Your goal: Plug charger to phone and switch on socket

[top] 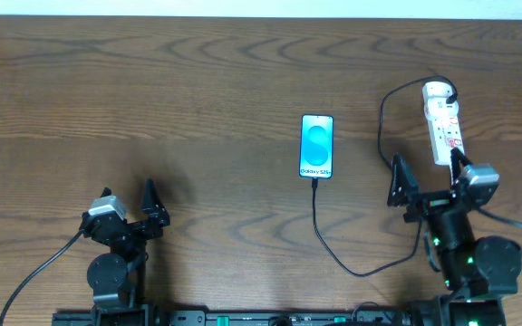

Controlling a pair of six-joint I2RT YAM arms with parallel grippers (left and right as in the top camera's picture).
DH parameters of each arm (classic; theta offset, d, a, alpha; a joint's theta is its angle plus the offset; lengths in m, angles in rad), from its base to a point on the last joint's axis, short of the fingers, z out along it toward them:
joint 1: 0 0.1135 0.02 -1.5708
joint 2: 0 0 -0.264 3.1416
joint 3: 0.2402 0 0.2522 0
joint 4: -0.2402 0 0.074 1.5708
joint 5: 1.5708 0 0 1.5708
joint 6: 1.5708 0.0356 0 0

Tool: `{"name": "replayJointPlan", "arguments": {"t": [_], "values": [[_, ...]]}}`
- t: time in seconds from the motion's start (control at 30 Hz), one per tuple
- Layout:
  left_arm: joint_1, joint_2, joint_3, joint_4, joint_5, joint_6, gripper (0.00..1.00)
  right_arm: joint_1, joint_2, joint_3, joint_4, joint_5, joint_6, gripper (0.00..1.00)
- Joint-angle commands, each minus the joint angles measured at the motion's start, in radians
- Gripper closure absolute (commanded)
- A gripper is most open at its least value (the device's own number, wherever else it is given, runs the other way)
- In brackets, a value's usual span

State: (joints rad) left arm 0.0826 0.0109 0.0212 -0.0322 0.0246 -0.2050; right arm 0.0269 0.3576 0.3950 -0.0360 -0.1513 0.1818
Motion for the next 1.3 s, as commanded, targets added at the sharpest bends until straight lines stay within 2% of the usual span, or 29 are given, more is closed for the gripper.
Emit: {"name": "replayJointPlan", "arguments": {"t": [0.0, 0.27, 0.57, 0.63, 0.9, 1.13, 1.27], "values": [[0.004, -0.007, -0.017, -0.038, -0.01, 0.013, 0.14, 0.005, -0.097, -0.076, 0.013, 0.021, -0.003, 0.01], [0.004, -0.007, -0.017, -0.038, -0.01, 0.013, 0.14, -0.087, -0.316, -0.234, 0.016, 0.025, 0.048, 0.01], [0.004, -0.007, -0.017, -0.038, -0.01, 0.013, 0.14, -0.132, -0.334, -0.391, 0.14, 0.031, 0.08, 0.01], [0.004, -0.007, -0.017, -0.038, -0.01, 0.013, 0.14, -0.13, -0.334, -0.39, 0.118, 0.044, 0.076, 0.01], [0.004, -0.007, -0.017, -0.038, -0.01, 0.013, 0.14, -0.13, -0.336, -0.39, 0.06, 0.048, -0.066, 0.01], [0.004, -0.007, -0.017, -0.038, -0.01, 0.013, 0.14, -0.132, -0.344, -0.39, -0.034, 0.075, -0.071, 0.01], [0.004, -0.007, -0.017, -0.038, -0.01, 0.013, 0.14, -0.134, -0.353, -0.39, -0.035, 0.078, -0.147, 0.01]]}}
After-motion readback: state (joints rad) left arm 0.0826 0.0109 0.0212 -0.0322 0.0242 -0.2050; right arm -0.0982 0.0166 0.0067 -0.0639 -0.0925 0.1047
